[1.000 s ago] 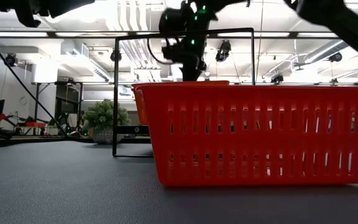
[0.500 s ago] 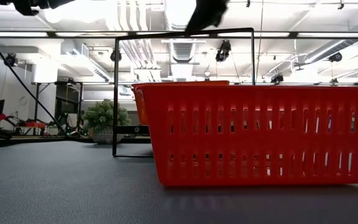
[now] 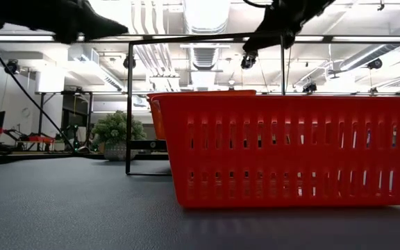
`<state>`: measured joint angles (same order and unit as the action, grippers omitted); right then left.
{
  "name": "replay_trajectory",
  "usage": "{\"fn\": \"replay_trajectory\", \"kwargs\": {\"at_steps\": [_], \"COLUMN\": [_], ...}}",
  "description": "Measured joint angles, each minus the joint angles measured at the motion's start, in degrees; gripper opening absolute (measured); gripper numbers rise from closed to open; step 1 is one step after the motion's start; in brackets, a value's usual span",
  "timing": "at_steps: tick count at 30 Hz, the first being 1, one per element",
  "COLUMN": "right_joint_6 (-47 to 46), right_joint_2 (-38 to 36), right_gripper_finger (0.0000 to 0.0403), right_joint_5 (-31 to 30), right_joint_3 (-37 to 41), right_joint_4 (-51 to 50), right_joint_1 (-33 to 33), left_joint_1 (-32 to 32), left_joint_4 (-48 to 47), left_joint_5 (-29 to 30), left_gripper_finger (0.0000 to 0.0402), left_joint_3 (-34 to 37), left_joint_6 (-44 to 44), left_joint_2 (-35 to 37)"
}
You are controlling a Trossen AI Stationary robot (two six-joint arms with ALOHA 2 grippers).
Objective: Stack baskets on shelf by color
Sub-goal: Stack the blue bin on top of the blue bin
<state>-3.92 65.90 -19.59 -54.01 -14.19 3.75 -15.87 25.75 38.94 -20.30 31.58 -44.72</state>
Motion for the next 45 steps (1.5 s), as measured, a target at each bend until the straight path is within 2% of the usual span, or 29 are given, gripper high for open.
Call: {"fn": "replay_trajectory", "kwargs": {"at_steps": [7,14,19,26,34,45], "right_joint_6": [2.5,2.4,1.8,1.5,1.5,1.3], "right_joint_2": [-1.7,-1.7,-1.5,-0.9,-0.9,-0.9], "right_gripper_finger": [0.0008,0.0008,0.0008,0.0008,0.0008,0.0008], "right_joint_5": [0.0,0.0,0.0,-0.1,-0.7,-2.1], "right_joint_3": [3.7,4.9,5.3,5.3,5.3,5.4], "right_joint_4": [5.6,6.0,6.0,5.9,6.0,6.0], "right_joint_1": [0.0,0.0,0.0,0.0,0.0,0.0], "left_joint_1": [19.8,36.6,44.4,46.1,45.5,45.5], "left_joint_4": [-9.8,-17.1,-22.5,-22.1,-21.9,-19.9], "left_joint_5": [-20.5,-31.1,-32.6,-36.0,-41.0,-40.4], "left_gripper_finger": [0.0000,0.0000,0.0000,0.0000,0.0000,0.0000], "left_joint_3": [-6.5,-17.2,-24.5,-29.5,-30.3,-30.1], "left_joint_6": [-7.3,-5.6,-3.8,-1.2,-1.2,-1.3], "left_joint_2": [-7.4,-23.5,-35.3,-43.4,-42.8,-44.2]}}
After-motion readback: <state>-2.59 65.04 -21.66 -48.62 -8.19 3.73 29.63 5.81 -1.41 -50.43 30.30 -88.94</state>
